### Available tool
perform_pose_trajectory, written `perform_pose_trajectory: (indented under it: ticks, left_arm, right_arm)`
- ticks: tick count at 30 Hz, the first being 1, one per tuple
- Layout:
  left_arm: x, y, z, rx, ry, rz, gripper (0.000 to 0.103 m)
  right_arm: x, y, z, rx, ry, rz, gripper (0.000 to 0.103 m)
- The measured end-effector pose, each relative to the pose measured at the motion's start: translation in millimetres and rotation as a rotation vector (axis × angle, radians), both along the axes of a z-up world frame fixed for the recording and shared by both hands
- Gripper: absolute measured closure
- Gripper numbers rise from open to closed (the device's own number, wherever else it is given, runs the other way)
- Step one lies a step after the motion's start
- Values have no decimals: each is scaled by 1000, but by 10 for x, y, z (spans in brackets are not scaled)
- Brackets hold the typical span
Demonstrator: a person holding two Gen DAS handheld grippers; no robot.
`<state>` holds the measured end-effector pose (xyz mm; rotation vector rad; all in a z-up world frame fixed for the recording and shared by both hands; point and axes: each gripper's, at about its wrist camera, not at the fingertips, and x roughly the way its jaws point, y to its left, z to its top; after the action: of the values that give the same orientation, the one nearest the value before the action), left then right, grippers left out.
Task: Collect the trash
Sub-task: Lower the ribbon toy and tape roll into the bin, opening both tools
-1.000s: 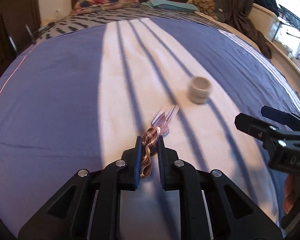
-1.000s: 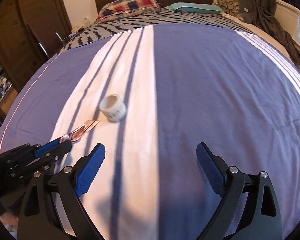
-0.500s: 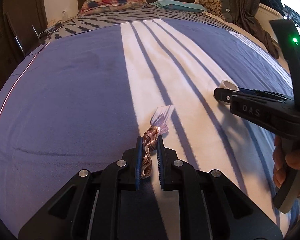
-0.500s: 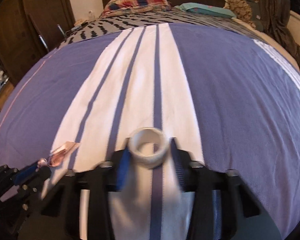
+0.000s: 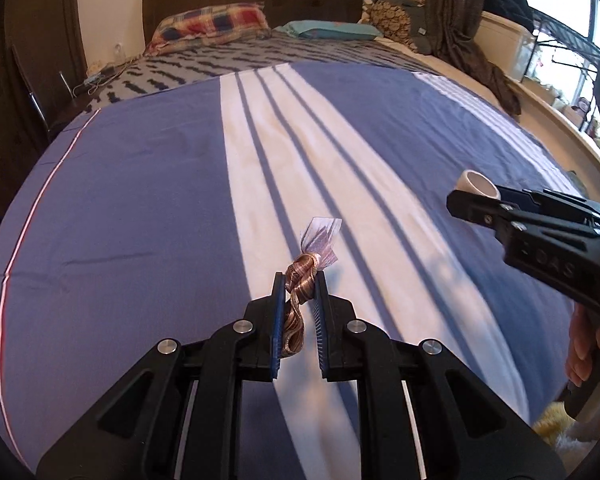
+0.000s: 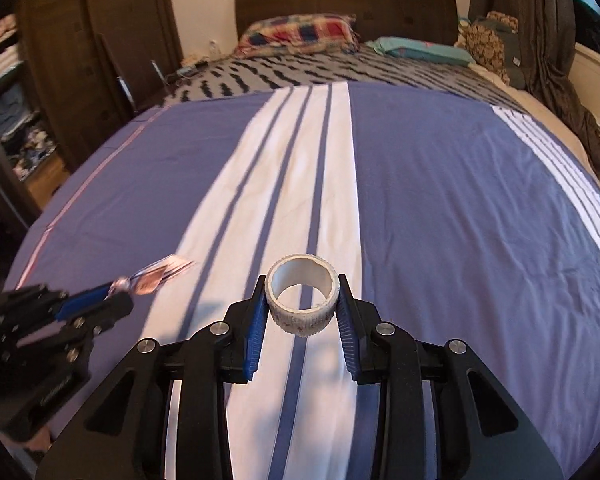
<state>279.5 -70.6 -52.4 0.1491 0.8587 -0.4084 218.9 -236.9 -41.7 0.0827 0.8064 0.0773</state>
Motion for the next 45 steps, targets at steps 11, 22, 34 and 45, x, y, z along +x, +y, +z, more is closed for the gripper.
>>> perform_pose_trajectory:
  ticks: [11, 22, 34, 45]
  left_arm:
    - [-1323, 1, 246, -53, -45, -100, 90]
    - [-2449, 168, -251, -27, -26, -118, 90]
    - [-2932, 242, -1354, 56, 188, -114, 90]
    - [-2903, 244, -2231, 90, 430, -114, 90]
  right_arm:
    - [-1342, 112, 177, 21, -65, 49, 69]
    - [-2314, 147, -270, 6, -22, -4, 69]
    - [-2748, 252, -1294, 64, 231, -1, 69]
    - [-2639, 301, -1992, 89, 415, -14, 69]
